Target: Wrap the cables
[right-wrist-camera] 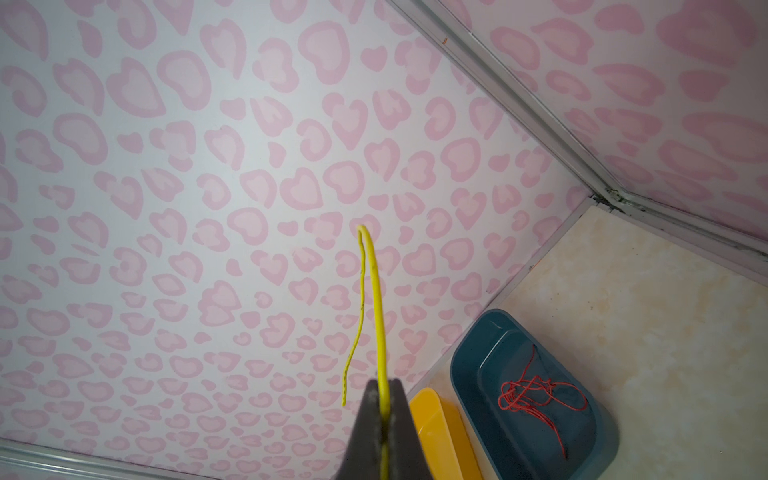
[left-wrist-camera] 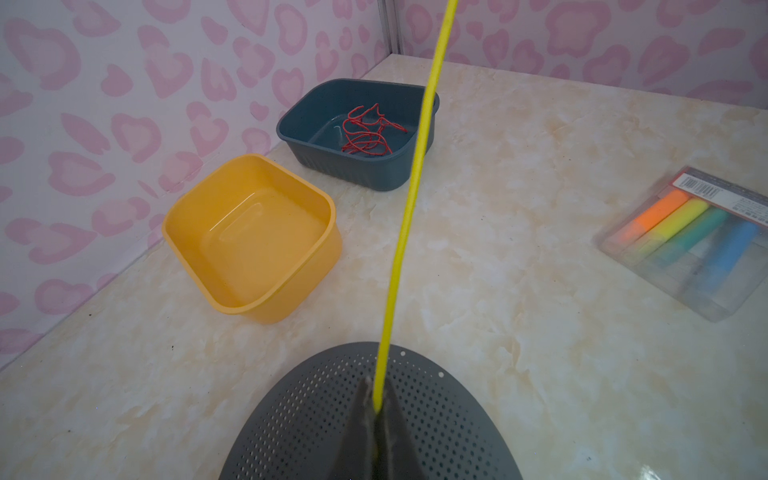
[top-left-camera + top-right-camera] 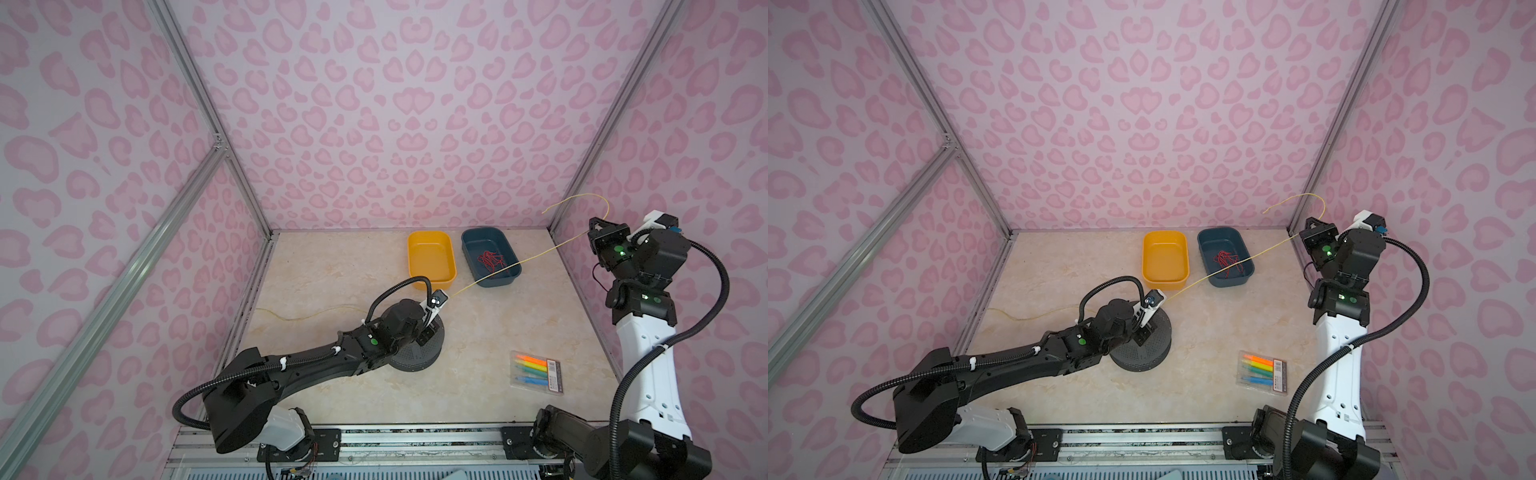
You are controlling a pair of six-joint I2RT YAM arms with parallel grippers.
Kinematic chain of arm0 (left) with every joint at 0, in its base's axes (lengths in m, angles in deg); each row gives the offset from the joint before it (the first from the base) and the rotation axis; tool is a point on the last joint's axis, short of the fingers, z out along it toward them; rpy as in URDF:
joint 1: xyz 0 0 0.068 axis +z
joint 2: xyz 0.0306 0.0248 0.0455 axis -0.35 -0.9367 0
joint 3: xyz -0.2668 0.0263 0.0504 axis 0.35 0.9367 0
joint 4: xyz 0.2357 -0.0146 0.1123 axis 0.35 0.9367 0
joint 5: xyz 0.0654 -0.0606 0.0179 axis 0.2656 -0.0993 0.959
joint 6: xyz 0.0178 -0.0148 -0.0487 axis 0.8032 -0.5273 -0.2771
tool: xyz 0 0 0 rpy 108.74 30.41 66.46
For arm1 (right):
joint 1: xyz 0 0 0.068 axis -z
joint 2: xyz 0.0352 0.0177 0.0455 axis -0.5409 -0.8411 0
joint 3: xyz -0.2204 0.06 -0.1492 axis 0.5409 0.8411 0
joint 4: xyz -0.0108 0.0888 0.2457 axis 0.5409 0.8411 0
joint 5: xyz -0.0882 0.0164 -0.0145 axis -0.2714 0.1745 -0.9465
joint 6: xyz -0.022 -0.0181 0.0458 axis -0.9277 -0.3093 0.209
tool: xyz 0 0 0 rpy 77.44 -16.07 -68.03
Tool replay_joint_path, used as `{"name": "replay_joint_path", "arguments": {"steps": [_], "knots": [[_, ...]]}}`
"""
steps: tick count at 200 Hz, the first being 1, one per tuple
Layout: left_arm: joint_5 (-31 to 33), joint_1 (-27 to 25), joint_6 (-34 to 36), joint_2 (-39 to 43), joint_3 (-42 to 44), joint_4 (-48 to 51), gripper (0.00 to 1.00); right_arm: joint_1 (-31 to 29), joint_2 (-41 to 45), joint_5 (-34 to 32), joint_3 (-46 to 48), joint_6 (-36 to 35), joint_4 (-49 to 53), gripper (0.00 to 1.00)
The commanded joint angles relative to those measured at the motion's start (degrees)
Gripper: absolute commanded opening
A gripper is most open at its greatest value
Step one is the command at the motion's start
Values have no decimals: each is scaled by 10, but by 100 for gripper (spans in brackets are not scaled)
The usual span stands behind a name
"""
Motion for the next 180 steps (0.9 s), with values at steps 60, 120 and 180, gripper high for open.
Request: {"name": "replay_joint_path", "arguments": {"steps": [60, 120, 180], "knots": [[88, 2, -2, -6, 11, 93, 4, 6, 13, -34, 2, 24, -85, 0], [116, 2, 36, 31, -63, 130, 54, -27, 48, -37, 30, -9, -53, 0], [91, -4, 78, 81, -197, 190, 65, -76, 100, -89, 45, -57, 7, 0]]}}
